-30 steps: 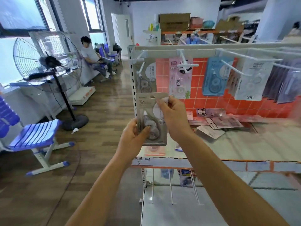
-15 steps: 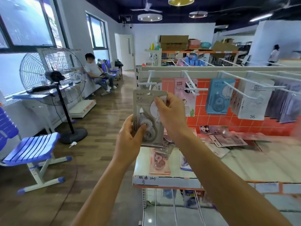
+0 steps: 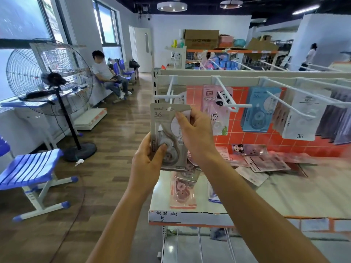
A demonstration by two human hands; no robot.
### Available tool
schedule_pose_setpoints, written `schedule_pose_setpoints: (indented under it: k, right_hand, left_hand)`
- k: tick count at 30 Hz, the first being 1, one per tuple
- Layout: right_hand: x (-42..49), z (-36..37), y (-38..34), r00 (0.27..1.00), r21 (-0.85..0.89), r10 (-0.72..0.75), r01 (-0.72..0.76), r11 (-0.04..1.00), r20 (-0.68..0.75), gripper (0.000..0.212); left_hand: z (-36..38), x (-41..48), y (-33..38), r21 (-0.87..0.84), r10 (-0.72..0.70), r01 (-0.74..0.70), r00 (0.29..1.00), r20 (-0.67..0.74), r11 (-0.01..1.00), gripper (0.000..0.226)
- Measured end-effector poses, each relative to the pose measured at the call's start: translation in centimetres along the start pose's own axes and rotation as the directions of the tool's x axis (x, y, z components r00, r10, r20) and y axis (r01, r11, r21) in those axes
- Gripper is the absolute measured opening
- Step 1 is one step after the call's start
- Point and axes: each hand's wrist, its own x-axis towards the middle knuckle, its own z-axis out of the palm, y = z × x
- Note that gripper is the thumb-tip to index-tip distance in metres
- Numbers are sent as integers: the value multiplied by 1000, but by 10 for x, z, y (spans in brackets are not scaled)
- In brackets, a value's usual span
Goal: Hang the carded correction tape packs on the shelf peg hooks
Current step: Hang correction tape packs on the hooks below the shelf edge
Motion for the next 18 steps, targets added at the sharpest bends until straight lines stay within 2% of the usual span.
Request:
schedule_pose_setpoints:
  k: [6, 10, 14, 18]
  right_hand:
    - [35, 5, 31, 997, -39, -75, 75, 996, -4, 23]
    - [70, 14, 50, 998, -47, -52, 51, 998, -27, 22]
    - [98, 19, 62, 996, -95, -72, 66, 993, -52, 24]
    - [116, 19, 70, 996, -116, -79, 74, 990, -47, 21]
  left_hand:
    - [0, 40, -21, 165, 35, -33, 999, -14, 986, 32]
    - [3, 80, -35, 274, 41, -29, 998, -40, 961, 23]
    - [14, 111, -59, 283, -15, 57, 989, -147, 957, 15]
    - [26, 124, -75, 241, -16, 60, 983, -180, 969, 13]
